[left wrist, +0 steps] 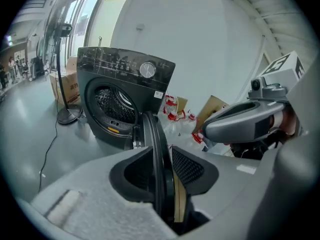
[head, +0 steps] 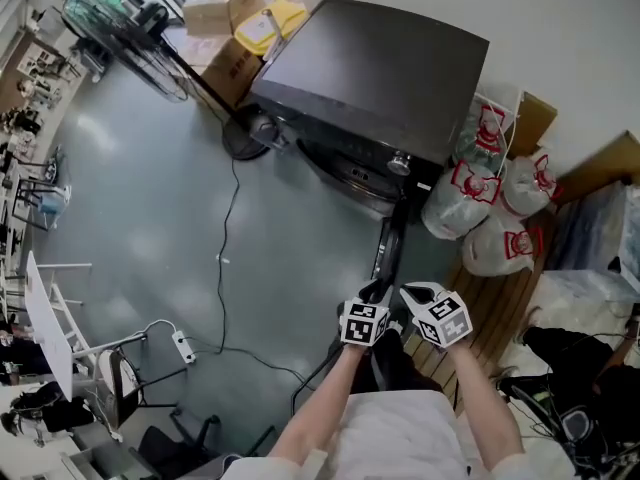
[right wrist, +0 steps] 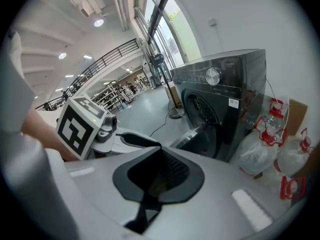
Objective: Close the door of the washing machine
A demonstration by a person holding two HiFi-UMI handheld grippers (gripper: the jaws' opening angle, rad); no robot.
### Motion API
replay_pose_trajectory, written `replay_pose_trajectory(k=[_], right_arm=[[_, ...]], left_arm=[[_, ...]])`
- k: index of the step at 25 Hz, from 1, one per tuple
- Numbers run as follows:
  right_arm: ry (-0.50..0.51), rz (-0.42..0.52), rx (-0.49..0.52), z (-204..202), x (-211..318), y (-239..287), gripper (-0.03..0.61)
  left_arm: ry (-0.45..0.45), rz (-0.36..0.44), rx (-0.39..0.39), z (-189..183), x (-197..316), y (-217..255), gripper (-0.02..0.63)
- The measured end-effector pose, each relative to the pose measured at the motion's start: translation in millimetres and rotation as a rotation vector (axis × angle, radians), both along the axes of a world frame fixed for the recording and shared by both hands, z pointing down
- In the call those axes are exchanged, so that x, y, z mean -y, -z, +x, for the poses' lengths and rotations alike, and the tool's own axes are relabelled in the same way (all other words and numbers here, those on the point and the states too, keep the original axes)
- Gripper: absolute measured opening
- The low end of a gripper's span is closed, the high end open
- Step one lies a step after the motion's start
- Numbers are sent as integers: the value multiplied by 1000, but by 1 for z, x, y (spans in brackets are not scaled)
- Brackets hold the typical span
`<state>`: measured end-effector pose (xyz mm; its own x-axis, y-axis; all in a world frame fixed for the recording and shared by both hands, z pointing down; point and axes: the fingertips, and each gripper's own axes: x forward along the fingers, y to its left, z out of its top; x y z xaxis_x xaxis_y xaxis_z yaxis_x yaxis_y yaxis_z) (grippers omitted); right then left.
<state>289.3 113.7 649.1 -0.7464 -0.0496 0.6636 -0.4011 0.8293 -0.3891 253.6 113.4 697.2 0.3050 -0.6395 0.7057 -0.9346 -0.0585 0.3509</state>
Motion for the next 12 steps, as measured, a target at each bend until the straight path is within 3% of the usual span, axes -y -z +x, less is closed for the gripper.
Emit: replay_pose_trajectory(k=[5,9,12], right_arm=[[70,21,-30,0,20,-8,0],[192,23,-74,-9,44,-5,0],[273,7,-28,-28,55,3,1]], left_arm=[[3,9,52,-3,0,-10,133],[-5,-21,101,-6,-1,-18,133],[20,-43,124,-6,1,-24,114]])
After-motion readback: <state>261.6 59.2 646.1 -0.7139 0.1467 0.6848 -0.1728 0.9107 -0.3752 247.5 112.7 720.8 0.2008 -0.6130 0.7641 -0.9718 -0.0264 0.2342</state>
